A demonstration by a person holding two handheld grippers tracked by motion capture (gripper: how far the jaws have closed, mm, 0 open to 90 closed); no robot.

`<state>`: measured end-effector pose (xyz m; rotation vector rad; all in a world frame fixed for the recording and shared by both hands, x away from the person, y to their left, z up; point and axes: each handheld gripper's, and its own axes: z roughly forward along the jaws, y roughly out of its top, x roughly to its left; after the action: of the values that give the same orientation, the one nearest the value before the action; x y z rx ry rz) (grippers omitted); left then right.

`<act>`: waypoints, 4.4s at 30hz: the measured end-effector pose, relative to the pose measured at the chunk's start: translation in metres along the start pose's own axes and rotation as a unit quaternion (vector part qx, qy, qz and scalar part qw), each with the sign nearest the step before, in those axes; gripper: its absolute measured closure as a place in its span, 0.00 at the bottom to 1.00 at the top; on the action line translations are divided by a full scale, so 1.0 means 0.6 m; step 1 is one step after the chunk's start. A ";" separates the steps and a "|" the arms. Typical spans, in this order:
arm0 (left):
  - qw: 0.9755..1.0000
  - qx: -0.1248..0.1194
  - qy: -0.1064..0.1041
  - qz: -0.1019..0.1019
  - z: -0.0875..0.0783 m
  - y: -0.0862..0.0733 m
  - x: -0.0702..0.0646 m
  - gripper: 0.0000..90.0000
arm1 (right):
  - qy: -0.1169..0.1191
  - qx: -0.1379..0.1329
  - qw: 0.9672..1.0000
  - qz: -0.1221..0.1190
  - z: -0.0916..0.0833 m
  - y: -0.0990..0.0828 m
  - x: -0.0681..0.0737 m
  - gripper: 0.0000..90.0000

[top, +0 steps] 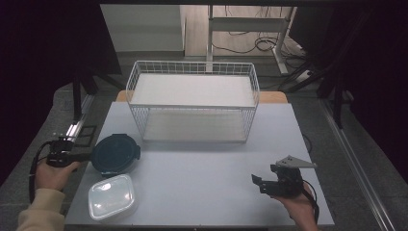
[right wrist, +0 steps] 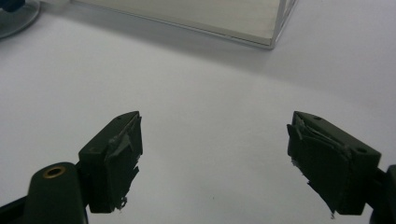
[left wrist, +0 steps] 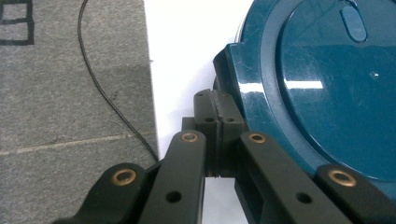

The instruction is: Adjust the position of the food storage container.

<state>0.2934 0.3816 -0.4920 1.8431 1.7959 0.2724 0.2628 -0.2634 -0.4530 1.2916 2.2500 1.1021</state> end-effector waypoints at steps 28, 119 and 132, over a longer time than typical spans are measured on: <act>0.997 0.030 -0.038 0.056 0.042 0.042 -0.095 1.00 | -0.002 0.002 1.000 0.001 0.002 -0.002 -0.002 0.20; 0.951 0.156 -0.151 0.218 0.121 0.054 -0.391 1.00 | -0.004 0.012 1.000 -0.001 0.004 -0.003 -0.008 0.20; 0.953 0.131 -0.166 0.215 0.110 0.066 -0.398 1.00 | -0.005 0.009 1.000 0.003 -0.001 -0.004 -0.012 0.20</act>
<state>0.3398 0.1359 -0.4728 2.3000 1.2382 -0.1257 0.2653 -0.2704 -0.4550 1.3080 2.2552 1.0784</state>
